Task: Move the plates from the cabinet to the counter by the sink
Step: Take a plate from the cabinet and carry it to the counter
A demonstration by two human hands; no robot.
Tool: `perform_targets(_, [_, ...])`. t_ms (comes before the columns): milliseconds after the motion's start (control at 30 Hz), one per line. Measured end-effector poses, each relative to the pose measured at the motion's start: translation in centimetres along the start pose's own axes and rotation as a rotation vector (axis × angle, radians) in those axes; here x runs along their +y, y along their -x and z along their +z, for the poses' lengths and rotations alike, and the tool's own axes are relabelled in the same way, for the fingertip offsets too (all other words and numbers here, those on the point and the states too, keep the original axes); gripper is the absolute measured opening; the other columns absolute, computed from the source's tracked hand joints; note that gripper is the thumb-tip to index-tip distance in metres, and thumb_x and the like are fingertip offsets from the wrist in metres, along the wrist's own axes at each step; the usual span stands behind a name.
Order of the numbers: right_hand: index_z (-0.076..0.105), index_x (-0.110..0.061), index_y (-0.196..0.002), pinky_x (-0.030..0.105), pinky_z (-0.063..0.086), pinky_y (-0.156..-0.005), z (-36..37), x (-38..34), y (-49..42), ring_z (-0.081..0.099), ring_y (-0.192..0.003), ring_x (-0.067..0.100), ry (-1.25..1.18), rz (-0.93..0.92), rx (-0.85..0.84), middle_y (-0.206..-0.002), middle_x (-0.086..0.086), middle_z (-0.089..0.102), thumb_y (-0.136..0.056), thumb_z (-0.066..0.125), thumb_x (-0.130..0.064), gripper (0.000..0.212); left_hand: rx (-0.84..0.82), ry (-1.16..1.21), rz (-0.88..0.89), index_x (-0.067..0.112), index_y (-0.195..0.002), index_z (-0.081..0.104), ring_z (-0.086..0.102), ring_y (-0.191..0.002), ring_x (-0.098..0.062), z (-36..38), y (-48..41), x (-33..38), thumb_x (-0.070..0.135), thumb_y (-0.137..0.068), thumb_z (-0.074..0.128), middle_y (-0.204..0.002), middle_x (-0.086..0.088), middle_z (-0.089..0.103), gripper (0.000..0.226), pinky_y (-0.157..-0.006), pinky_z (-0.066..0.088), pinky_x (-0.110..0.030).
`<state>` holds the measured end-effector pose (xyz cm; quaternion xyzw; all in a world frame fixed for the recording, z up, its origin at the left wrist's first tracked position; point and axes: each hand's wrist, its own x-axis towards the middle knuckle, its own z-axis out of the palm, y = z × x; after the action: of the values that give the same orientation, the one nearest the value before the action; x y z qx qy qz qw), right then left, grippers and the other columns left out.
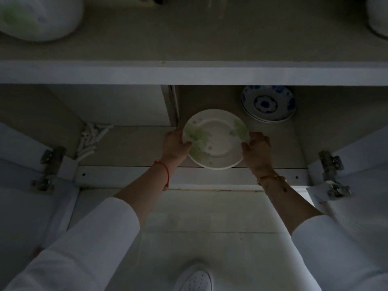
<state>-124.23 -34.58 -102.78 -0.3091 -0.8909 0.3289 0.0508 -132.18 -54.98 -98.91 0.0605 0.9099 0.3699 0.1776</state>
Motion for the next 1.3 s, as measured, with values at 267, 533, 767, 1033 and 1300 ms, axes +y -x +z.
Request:
perform_targets(267, [0.054, 0.01, -0.12, 0.03, 0.03, -0.09, 0.6, -0.5, -0.1, 0.053, -0.113, 0.04, -0.05, 0.069, 0.066, -0.115, 0.031, 0.063, -0.084, 0.054, 0.007, 0.036, 0.042, 0.084, -0.079, 0.007, -0.122, 0.068, 0.061, -0.118, -0.035, 0.2, -0.5, 0.0, -0.002, -0.081, 0.058, -0.125, -0.02, 0.068, 0.044, -0.104, 0.045, -0.039])
perform_targets(533, [0.056, 0.009, -0.111, 0.042, 0.048, -0.088, 0.7, -0.9, 0.0, 0.059, -0.106, 0.04, -0.252, 0.152, 0.136, -0.109, 0.031, 0.065, -0.083, 0.059, 0.007, 0.028, 0.063, 0.197, -0.196, 0.005, -0.12, 0.068, 0.061, -0.118, -0.034, 0.4, -0.3, -0.3, -0.003, -0.086, 0.051, -0.125, -0.018, 0.068, 0.039, -0.101, 0.048, -0.033])
perform_targets(767, [0.04, -0.017, -0.081, 0.039, 0.046, -0.078, -0.8, -0.9, 2.5, 0.052, -0.085, 0.022, -0.412, 0.17, 0.149, -0.078, 0.004, 0.051, -0.085, 0.056, 0.008, 0.03, 0.128, 0.412, -0.273, -0.001, -0.113, 0.064, 0.063, -0.114, -0.032, -0.2, 1.6, -0.2, -0.009, -0.085, 0.055, -0.118, -0.015, 0.068, 0.031, -0.097, 0.053, -0.04])
perform_targets(1033, [0.039, -0.017, -0.056, 0.012, 0.031, -0.039, -4.3, -1.7, 7.7, 0.039, -0.056, 0.008, -0.477, 0.184, 0.159, -0.06, 0.002, 0.043, -0.081, 0.054, 0.009, 0.039, 0.04, 0.501, -0.241, 0.006, -0.119, 0.064, 0.065, -0.11, -0.033, -2.7, 7.2, 0.6, -0.011, -0.08, 0.052, -0.117, -0.015, 0.069, 0.044, -0.095, 0.055, -0.049])
perform_targets(1300, [0.049, -0.017, -0.111, 0.022, 0.047, -0.071, -9.8, -4.2, 14.4, 0.056, -0.08, 0.009, -0.696, 0.246, 0.129, -0.092, -0.003, 0.059, -0.091, 0.048, 0.002, 0.028, -0.076, 0.452, -0.135, 0.011, -0.131, 0.06, 0.064, -0.114, -0.032, -7.6, 13.1, 3.7, -0.012, -0.084, 0.051, -0.122, -0.016, 0.067, 0.053, -0.098, 0.054, -0.05])
